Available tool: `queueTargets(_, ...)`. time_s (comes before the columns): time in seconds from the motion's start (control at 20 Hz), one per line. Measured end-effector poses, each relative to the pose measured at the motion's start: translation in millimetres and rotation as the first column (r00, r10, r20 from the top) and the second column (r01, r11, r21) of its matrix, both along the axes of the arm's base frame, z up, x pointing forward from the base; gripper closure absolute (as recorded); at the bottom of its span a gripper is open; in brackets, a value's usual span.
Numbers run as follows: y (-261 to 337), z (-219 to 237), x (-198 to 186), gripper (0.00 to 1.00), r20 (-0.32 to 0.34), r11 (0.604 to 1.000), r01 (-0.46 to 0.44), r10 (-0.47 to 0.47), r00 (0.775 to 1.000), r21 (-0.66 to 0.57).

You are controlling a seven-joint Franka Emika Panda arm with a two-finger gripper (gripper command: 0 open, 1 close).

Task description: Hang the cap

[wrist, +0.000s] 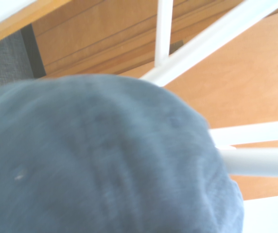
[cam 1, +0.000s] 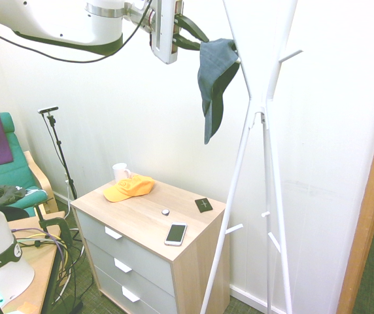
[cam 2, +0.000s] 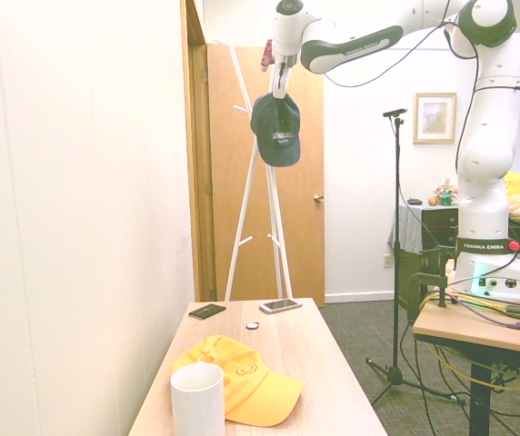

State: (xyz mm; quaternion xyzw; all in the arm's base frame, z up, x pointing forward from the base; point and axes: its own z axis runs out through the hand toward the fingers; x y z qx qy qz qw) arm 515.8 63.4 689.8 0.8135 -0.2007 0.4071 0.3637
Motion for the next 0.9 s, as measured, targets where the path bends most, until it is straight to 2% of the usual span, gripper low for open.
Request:
queueTargets(0.55, 1, 0, -2, 0.00, 0.016, 0.999, -0.022, 0.021, 1.000, 0.032)
queueTargets(0.7, 11, 2, -7, 0.00, 0.013, 0.975, -0.049, 0.048, 0.999, 0.216)
queueTargets(0.9, 30, 24, -26, 0.00, -0.037, 0.886, -0.062, 0.089, 0.995, 0.460)
